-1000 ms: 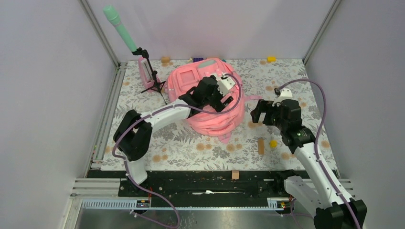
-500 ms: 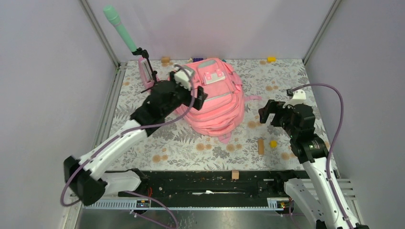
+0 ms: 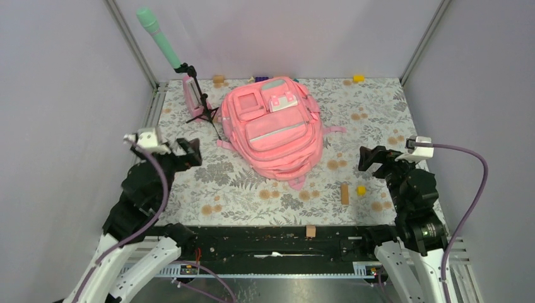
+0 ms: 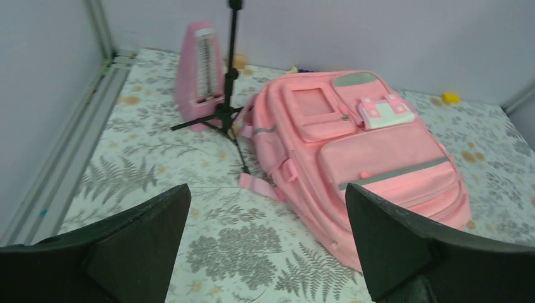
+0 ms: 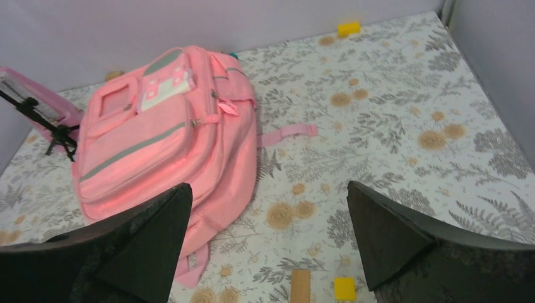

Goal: Pack the student bag
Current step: Reset both arms

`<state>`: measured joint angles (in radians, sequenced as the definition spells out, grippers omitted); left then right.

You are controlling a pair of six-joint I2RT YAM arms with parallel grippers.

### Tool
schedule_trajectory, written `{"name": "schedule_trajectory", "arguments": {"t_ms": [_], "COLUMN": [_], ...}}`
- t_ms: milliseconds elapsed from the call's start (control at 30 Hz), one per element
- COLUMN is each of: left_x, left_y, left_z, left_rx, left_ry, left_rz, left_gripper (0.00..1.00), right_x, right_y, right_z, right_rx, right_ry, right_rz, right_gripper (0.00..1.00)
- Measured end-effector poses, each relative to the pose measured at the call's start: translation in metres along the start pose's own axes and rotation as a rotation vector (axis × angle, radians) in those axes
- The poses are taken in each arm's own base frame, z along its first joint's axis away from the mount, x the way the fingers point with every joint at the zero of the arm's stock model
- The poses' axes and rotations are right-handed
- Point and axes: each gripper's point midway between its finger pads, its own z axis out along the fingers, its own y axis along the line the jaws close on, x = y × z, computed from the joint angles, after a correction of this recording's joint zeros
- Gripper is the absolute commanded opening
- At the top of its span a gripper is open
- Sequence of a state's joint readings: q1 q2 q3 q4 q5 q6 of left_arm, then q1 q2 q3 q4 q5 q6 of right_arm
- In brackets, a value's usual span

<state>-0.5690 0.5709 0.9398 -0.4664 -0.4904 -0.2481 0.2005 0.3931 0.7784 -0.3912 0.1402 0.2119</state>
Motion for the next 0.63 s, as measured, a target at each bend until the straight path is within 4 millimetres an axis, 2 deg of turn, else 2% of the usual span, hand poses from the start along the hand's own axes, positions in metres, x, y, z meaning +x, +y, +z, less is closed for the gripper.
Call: {"name": "schedule_trajectory", "arguments": {"t_ms": [67,233,400,633], "left_x": [0.007,0.010,0.026,0.031], "left_y": [0.021,0.051,0.062,0.064], "left_z": [-0.019,-0.045,-0.048,-0.047], "left_rx": [-0.045,-0.109,-0.151,-0.166], "left_ry": [-0.031,-0.108,-0.089,-0.071], "left_rz": [-0.018,-0.063,-0.054,-0.054], "left_gripper": [0.99,0.99,0.99,0.99], "right_x": [0.011,0.034,0.035,0.029], "right_y": [-0.008,-0.023,-0.029,-0.029], "right_z": [0.001,0.003,0.002,0.001], "right_rx": [0.028,0.080,0.101,0.101], "right_ry": [-0.007,-0.004,-0.030,-0.055], "right_rz": [0.000,-0.004,-0.012,-0.021], "right_gripper": [1.00,1.00,1.00,1.00]}}
